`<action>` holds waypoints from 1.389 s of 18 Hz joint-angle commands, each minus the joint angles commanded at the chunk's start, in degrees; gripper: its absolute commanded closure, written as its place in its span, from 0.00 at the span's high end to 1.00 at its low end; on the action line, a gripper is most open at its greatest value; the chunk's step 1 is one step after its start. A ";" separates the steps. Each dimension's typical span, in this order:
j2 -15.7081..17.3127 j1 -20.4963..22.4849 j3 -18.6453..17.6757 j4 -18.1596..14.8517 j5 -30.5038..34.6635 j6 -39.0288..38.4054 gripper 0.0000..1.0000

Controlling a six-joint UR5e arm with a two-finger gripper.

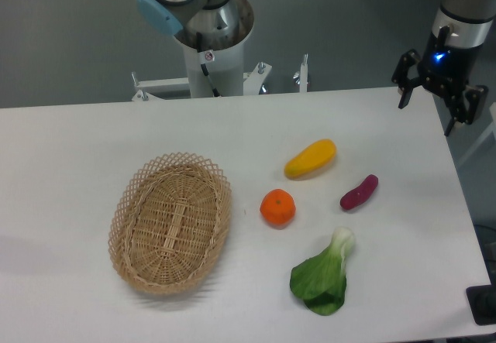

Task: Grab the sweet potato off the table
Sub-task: 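Move the open gripper down over the small purple sweet potato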

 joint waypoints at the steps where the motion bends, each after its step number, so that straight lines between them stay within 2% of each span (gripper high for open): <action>1: 0.00 0.00 -0.35 0.09 -0.09 -0.61 1.00; 12: -0.09 -0.26 -1.14 0.26 -0.18 -1.85 1.00; 17: -0.88 -1.14 -1.58 0.35 -0.26 -6.50 1.00; 18: -1.84 -1.93 -1.58 0.61 -0.26 -9.47 1.00; 21: -4.12 -3.42 -2.37 3.50 -0.18 -12.22 1.00; 25: -7.64 -3.69 -5.18 10.35 -0.09 -12.40 1.00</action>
